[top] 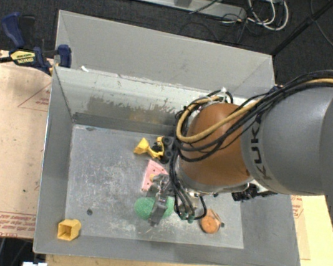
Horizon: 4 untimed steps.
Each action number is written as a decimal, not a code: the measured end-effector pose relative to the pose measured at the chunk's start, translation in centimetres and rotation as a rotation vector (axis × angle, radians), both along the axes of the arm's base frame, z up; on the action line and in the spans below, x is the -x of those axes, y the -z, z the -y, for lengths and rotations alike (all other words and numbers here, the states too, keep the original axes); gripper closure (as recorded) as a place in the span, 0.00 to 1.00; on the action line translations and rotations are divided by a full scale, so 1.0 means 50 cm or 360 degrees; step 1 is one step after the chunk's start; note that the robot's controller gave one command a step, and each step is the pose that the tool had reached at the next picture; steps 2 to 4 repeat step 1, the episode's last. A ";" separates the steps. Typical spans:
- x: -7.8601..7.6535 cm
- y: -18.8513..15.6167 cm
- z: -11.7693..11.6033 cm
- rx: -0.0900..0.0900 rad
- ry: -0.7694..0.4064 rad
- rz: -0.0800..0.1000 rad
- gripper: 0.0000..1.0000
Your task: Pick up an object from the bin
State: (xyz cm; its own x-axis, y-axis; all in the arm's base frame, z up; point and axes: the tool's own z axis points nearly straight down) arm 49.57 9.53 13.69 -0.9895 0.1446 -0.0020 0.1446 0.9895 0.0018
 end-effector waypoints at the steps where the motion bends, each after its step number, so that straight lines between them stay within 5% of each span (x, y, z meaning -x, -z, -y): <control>1: 0.001 -0.014 0.000 0.0001 0.0000 -0.0003 1.00; 4: 0.001 -0.014 0.000 0.0001 0.0000 -0.0003 1.00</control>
Offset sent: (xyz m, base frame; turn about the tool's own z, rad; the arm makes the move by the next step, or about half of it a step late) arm 0.0000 -0.0001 0.0443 0.0000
